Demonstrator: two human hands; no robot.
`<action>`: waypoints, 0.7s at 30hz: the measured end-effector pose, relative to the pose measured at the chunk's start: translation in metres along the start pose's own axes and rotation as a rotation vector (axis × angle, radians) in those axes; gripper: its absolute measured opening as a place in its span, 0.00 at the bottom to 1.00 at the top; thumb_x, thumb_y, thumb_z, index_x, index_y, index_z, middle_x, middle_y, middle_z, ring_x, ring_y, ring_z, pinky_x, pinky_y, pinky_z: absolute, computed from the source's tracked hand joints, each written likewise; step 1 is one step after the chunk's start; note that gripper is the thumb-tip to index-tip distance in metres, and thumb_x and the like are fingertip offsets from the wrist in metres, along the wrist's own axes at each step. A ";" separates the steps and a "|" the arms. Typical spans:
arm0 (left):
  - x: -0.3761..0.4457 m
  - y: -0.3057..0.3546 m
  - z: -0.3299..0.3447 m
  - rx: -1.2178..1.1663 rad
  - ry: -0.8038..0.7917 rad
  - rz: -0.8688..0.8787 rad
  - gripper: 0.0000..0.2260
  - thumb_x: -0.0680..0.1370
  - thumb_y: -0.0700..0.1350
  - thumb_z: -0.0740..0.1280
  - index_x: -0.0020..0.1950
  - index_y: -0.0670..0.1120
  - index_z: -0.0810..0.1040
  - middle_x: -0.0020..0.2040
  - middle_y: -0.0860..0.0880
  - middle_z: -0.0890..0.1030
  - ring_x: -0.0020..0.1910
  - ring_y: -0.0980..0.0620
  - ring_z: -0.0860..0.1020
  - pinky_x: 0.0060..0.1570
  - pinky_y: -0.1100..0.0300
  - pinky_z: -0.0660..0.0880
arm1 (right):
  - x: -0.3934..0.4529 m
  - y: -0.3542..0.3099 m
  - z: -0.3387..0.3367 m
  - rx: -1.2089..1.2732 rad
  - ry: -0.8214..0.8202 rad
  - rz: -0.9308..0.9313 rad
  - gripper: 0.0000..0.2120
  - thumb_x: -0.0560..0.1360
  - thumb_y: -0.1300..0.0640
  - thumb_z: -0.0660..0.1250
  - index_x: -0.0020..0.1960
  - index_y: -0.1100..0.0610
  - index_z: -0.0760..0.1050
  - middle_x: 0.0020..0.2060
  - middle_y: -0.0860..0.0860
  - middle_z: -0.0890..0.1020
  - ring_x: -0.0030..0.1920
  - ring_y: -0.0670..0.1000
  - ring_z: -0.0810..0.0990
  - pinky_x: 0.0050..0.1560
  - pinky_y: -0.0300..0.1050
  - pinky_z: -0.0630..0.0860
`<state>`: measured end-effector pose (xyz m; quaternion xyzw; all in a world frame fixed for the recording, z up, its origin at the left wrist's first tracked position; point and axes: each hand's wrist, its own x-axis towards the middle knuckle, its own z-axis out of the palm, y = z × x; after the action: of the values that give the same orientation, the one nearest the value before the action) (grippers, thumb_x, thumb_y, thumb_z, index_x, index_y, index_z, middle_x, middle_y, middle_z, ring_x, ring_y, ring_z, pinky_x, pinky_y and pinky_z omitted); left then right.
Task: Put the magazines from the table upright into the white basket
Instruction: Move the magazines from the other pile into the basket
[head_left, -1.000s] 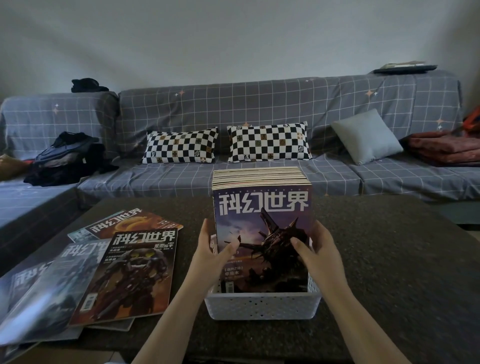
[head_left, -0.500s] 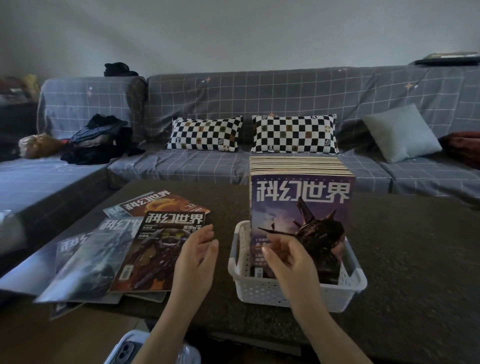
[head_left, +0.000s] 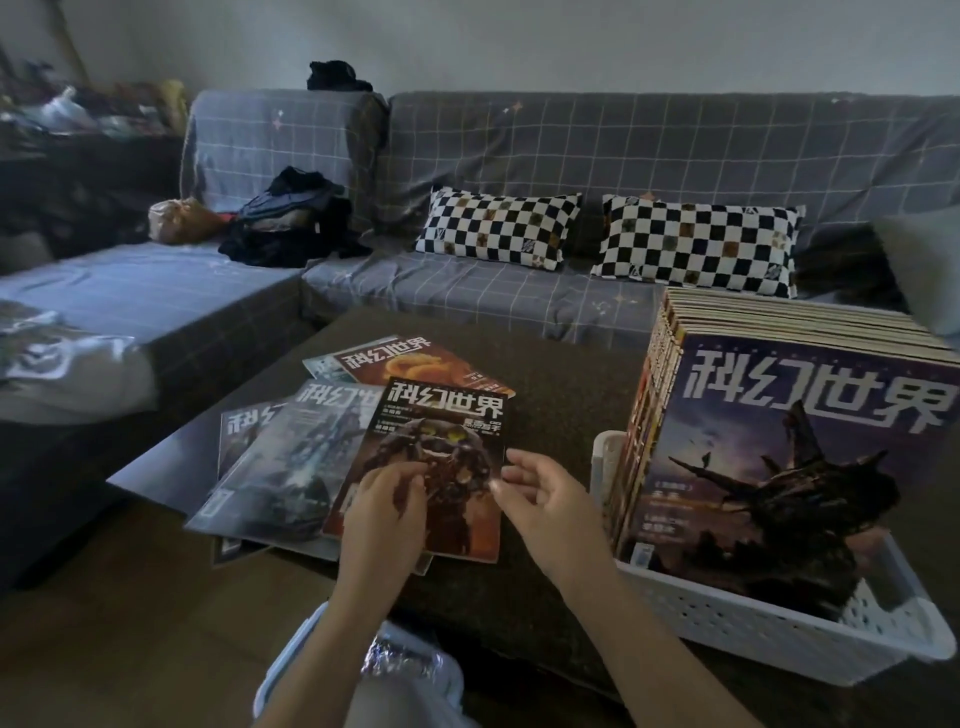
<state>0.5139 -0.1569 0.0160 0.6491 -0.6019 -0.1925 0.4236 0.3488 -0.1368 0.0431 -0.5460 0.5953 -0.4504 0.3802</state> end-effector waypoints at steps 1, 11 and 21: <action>0.003 -0.005 0.000 0.020 0.006 -0.021 0.08 0.80 0.44 0.62 0.56 0.49 0.80 0.54 0.51 0.77 0.54 0.51 0.75 0.54 0.55 0.70 | 0.004 0.003 0.006 -0.013 -0.028 0.035 0.20 0.74 0.52 0.68 0.65 0.50 0.71 0.52 0.40 0.77 0.46 0.35 0.76 0.41 0.26 0.72; 0.043 -0.046 -0.005 0.185 -0.025 -0.218 0.19 0.79 0.52 0.63 0.65 0.44 0.72 0.62 0.42 0.76 0.62 0.39 0.72 0.61 0.44 0.69 | 0.033 0.037 0.043 -0.161 -0.114 0.314 0.29 0.74 0.48 0.67 0.72 0.49 0.62 0.69 0.49 0.68 0.69 0.51 0.66 0.63 0.42 0.65; 0.039 -0.046 -0.026 0.012 -0.172 -0.202 0.07 0.77 0.49 0.68 0.51 0.50 0.73 0.43 0.53 0.80 0.38 0.54 0.79 0.32 0.59 0.73 | 0.027 0.037 0.030 -0.106 -0.088 0.381 0.27 0.73 0.50 0.68 0.70 0.52 0.66 0.65 0.52 0.73 0.63 0.51 0.72 0.62 0.48 0.69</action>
<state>0.5703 -0.1892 0.0046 0.6900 -0.5686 -0.2856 0.3449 0.3630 -0.1677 -0.0003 -0.4618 0.6937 -0.3141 0.4549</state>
